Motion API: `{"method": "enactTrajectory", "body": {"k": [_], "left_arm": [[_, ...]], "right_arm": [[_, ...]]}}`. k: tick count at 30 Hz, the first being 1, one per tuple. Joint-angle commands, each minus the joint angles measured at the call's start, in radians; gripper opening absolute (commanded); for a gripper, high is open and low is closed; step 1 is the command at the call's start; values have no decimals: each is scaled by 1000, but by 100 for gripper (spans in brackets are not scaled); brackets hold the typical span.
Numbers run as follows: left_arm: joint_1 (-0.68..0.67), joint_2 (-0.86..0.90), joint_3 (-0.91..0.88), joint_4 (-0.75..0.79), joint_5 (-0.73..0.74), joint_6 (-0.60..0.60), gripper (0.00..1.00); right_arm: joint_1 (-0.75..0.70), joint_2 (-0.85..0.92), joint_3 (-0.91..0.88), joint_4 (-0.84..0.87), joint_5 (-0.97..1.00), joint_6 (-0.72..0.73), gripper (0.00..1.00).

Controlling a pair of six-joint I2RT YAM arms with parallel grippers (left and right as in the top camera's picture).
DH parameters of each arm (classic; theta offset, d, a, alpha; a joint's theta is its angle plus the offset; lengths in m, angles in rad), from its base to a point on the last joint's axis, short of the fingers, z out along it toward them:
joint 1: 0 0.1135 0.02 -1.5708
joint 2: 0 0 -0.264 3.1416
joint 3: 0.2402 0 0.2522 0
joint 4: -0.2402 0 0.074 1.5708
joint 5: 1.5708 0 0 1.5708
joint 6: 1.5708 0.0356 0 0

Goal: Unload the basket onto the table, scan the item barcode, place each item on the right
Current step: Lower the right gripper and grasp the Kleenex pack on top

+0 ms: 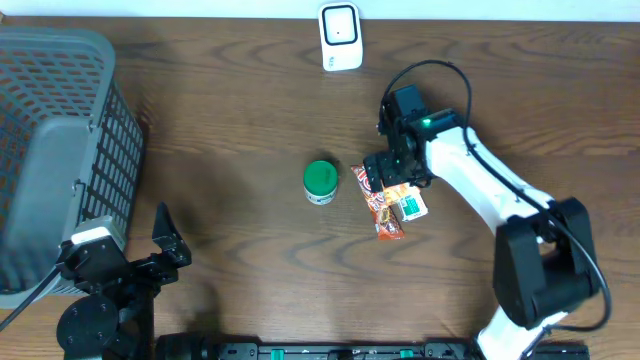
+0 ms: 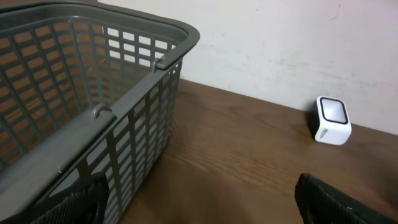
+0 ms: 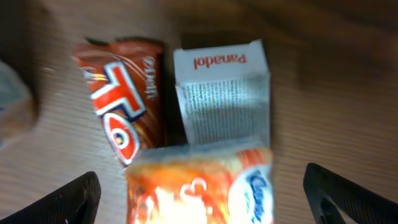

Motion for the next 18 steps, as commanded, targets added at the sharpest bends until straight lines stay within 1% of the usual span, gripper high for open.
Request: {"method": "enactTrajectory", "body": {"k": [1,8,9,10,12,14,15,18], "left_arm": [[5,5,-1,0,-8,-6,96],[5,5,-1,-6,-8,-6,96],[5,5,-1,-9,-8,-5,96],[5,5,-1,-13,-8,-5,96],[5,5,-1,-19,-8,-6,96],[5,5,-1,-22,-8,-6,96],[5,5,-1,-23,-8,-5,96],[5,5,-1,-24,-8,-5,96]], "right_arm": [[-3,29,-7,-1,-4,12,99],[-4,34,-7,-3,-4,12,99],[-5,34,-7,-4,-4,12,97],[-5,34,-7,-5,-4,12,90],[-7,34,-7,-8,-4,12,82],[-7,34,-7,-8,-4,12,76],[-7,34,-7,-8,-4,12,74],[-7,34,-7,-8,-4,12,74]]}}
